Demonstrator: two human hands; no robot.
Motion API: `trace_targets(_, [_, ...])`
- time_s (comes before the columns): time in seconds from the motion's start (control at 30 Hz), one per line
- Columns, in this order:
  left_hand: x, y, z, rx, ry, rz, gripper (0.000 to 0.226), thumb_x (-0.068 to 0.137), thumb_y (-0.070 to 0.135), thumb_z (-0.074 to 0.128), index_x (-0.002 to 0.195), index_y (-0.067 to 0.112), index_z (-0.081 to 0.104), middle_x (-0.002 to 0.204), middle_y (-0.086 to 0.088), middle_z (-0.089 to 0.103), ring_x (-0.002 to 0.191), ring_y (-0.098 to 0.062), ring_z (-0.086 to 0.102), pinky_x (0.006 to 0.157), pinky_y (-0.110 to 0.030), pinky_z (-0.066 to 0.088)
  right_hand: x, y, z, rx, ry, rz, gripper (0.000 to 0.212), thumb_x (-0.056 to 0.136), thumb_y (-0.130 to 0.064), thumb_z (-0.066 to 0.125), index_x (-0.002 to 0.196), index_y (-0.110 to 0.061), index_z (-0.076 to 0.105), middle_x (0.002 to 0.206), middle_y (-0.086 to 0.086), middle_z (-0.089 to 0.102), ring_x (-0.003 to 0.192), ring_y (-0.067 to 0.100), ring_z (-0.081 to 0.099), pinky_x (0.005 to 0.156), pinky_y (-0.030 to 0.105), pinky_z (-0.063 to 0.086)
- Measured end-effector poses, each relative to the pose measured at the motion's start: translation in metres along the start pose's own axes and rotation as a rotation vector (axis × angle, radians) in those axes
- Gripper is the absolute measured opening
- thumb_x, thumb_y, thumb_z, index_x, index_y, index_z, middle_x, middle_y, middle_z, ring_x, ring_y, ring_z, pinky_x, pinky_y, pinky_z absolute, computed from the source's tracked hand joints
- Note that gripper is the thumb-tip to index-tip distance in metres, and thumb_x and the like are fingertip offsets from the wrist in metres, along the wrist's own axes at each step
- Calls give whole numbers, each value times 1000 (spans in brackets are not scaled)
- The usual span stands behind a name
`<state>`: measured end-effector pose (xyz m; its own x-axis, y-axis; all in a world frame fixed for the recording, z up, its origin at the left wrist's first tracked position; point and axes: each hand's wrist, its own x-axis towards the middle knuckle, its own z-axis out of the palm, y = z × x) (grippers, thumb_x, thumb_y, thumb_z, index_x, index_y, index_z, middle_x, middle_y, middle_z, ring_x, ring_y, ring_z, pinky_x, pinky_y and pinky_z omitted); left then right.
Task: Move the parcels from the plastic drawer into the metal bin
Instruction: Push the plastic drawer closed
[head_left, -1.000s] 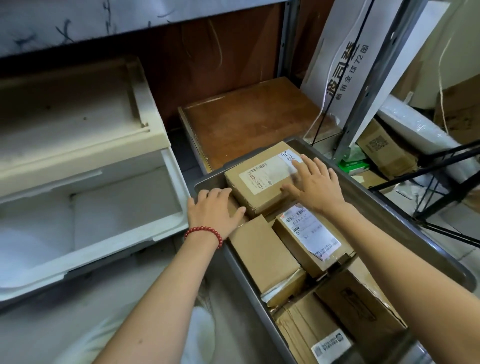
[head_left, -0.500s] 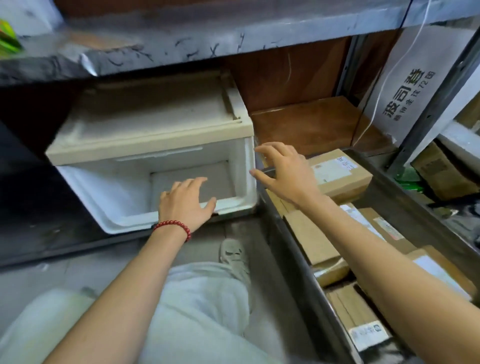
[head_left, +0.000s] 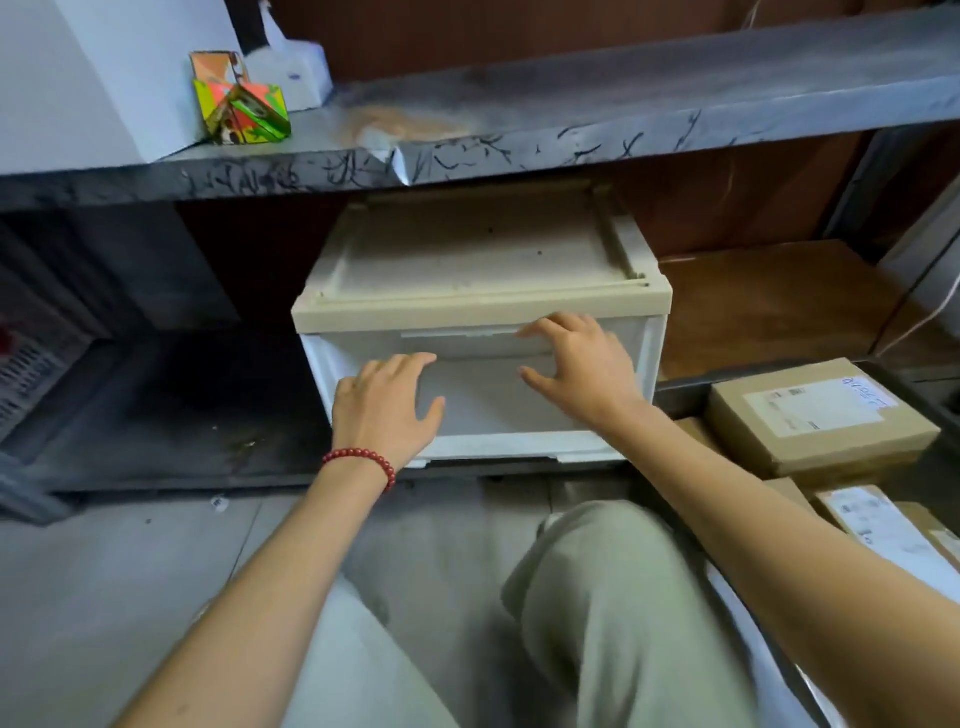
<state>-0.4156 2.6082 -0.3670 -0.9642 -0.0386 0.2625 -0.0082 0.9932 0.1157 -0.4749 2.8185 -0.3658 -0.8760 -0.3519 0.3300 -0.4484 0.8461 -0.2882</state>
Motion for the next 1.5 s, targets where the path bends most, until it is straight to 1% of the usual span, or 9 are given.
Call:
trace_targets(0.17, [28, -3, 14, -28, 91, 33, 43, 92, 37, 54, 134, 28, 49, 131, 7, 56, 117, -20, 51, 88, -35, 39, 27, 7, 11, -39, 35, 33, 44, 87, -34, 66, 128, -24, 55, 128, -1, 54, 115, 21, 50, 91, 36, 45])
trace_targets(0.3, [46, -8, 31, -53, 236, 87, 38, 85, 29, 65, 122, 23, 60, 115, 2, 64, 103, -25, 59, 80, -38, 43, 37, 16, 27, -75, 158, -8, 36, 80, -25, 75, 113, -23, 62, 113, 0, 58, 99, 22, 53, 76, 34, 49])
trace_targets(0.53, [81, -14, 42, 15, 383, 146, 26, 75, 26, 74, 96, 22, 59, 96, 0, 58, 90, -25, 52, 70, -33, 33, 53, 26, 40, -185, 285, -99, 34, 70, -17, 82, 99, -20, 63, 96, 3, 58, 80, 22, 51, 59, 29, 38])
trace_targets(0.67, [93, -13, 47, 32, 425, 141, 31, 68, 20, 80, 86, 20, 54, 86, -1, 53, 82, -25, 49, 66, -31, 29, 61, 28, 44, -217, 351, -104, 33, 68, -15, 83, 93, -19, 62, 89, 4, 57, 72, 21, 48, 56, 28, 32])
trace_targets(0.83, [100, -12, 51, 76, 474, 146, 35, 60, 11, 80, 80, 17, 53, 81, -2, 51, 76, -26, 49, 62, -34, 33, 62, 31, 49, -300, 436, -102, 30, 66, -15, 81, 88, -19, 61, 83, 3, 56, 69, 22, 48, 57, 28, 29])
trace_targets(1.1, [96, -18, 51, 102, 532, 204, 19, 67, 11, 66, 81, 18, 55, 80, -1, 53, 76, -25, 49, 60, -35, 38, 55, 35, 42, -327, 474, -149, 19, 72, -20, 75, 87, -20, 64, 85, 1, 61, 70, 23, 54, 62, 29, 28])
trace_targets(1.23, [95, -23, 55, 157, 599, 251, 9, 72, 13, 65, 76, 19, 60, 77, 1, 58, 73, -25, 52, 59, -31, 35, 54, 37, 41, -406, 498, -145, 3, 76, -24, 71, 78, -23, 69, 83, -1, 62, 69, 22, 53, 61, 30, 27])
trace_targets(1.4, [93, -25, 58, 128, 623, 266, 7, 76, 16, 64, 70, 21, 64, 74, 4, 62, 70, -23, 56, 60, -31, 36, 53, 37, 43, -431, 487, -134, 8, 81, -27, 69, 77, -21, 73, 82, -2, 65, 69, 22, 53, 63, 30, 26])
trace_targets(1.5, [90, -25, 58, 95, 609, 261, 5, 76, 19, 64, 72, 21, 64, 75, 4, 63, 69, -23, 57, 62, -32, 36, 54, 38, 43, -404, 490, -144, 7, 78, -26, 69, 77, -20, 74, 82, -2, 67, 71, 22, 54, 63, 31, 31])
